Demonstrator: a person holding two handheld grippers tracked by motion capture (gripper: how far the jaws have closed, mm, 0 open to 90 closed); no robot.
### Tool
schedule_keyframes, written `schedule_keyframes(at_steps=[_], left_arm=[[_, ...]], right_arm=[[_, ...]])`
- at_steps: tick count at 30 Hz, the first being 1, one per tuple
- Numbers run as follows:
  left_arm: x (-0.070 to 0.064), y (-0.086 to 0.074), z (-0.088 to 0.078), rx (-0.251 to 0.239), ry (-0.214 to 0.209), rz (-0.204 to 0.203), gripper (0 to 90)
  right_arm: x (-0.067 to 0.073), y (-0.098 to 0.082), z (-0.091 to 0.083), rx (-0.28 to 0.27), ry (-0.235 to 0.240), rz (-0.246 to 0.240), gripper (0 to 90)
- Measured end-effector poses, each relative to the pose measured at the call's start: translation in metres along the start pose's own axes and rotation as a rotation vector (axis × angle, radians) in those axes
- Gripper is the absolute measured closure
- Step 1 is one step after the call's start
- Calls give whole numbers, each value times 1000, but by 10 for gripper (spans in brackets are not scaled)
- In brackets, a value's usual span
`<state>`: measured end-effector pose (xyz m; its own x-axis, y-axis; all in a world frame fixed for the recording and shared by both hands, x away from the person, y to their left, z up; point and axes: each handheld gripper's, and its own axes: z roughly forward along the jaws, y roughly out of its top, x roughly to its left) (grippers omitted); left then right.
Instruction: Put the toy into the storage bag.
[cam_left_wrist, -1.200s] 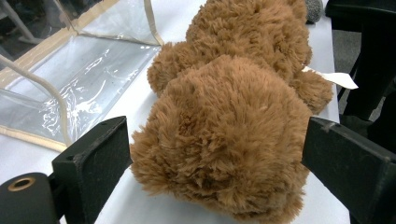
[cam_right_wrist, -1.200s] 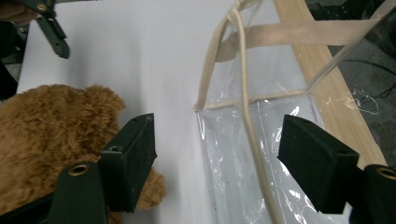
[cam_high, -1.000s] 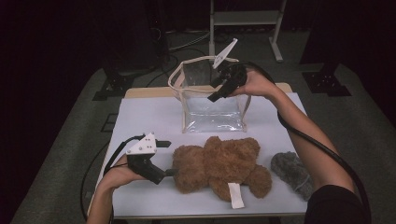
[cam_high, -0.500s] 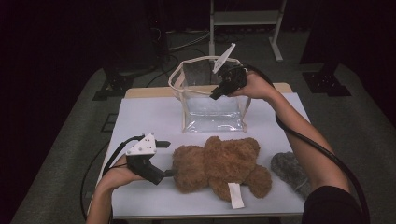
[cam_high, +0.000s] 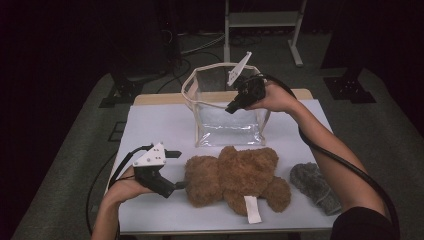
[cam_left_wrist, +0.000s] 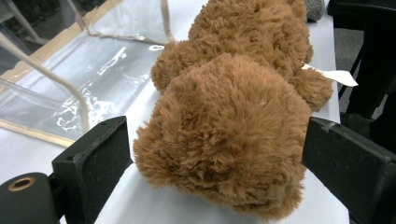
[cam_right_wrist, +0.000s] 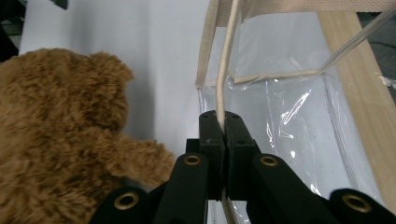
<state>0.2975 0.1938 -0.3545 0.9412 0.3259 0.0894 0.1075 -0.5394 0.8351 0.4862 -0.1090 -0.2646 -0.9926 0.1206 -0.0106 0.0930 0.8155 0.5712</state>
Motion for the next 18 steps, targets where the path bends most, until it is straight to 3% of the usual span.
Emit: schedule_keyframes(at_steps=[11,18], left_arm=[[-1,1,-1,-2,-1,0,71],[-2,1,0,3,-3,5,71]], right_arm=[[37,-3,-10,-8,27,-33,871],[48,-6,-10,-2,26,-40,870]])
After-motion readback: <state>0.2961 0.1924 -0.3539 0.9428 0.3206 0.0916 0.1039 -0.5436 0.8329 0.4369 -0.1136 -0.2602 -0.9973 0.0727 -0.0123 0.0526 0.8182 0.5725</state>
